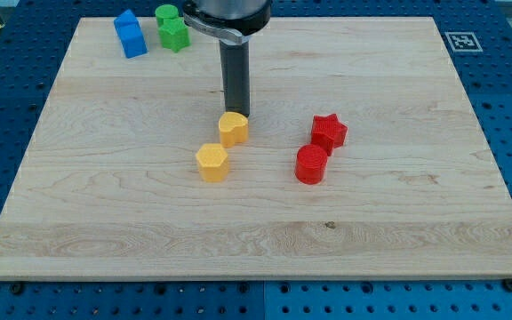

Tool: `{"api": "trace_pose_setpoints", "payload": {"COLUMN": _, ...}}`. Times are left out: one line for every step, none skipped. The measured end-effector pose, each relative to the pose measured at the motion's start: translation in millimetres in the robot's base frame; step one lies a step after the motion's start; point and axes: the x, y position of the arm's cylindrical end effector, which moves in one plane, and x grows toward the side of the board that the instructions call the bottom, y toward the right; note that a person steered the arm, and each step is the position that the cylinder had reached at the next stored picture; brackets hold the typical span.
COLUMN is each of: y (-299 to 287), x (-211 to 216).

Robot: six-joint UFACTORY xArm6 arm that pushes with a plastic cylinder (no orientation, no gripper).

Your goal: Point your arm at the red circle

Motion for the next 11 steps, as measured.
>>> {"api": "trace_pose_setpoints", "payload": {"y": 8.2, "x": -15.8}}
{"api": "trace_pose_setpoints", "payload": {"y": 23.5, "x": -17.8}}
{"api": "trace_pose_setpoints", "payload": {"y": 44.4, "x": -25.6}}
{"api": "trace_pose_setpoints", "payload": {"y": 95.8, "x": -27.6}}
{"api": "trace_pose_setpoints", "payload": {"y": 161.0, "x": -27.0}}
{"api": "trace_pose_setpoints", "payload": {"y": 219.5, "x": 1.9}}
{"api": "trace_pose_setpoints", "payload": {"y": 224.8, "x": 68.0}}
{"api": "trace_pose_setpoints", "payload": {"y": 202.5, "x": 136.4}}
{"api": "trace_pose_setpoints", "payload": {"y": 151.5, "x": 180.7}}
{"api": "trace_pose_setpoints", "payload": {"y": 88.1, "x": 179.4}}
{"api": "trace_pose_setpoints", "payload": {"y": 74.9, "x": 165.3}}
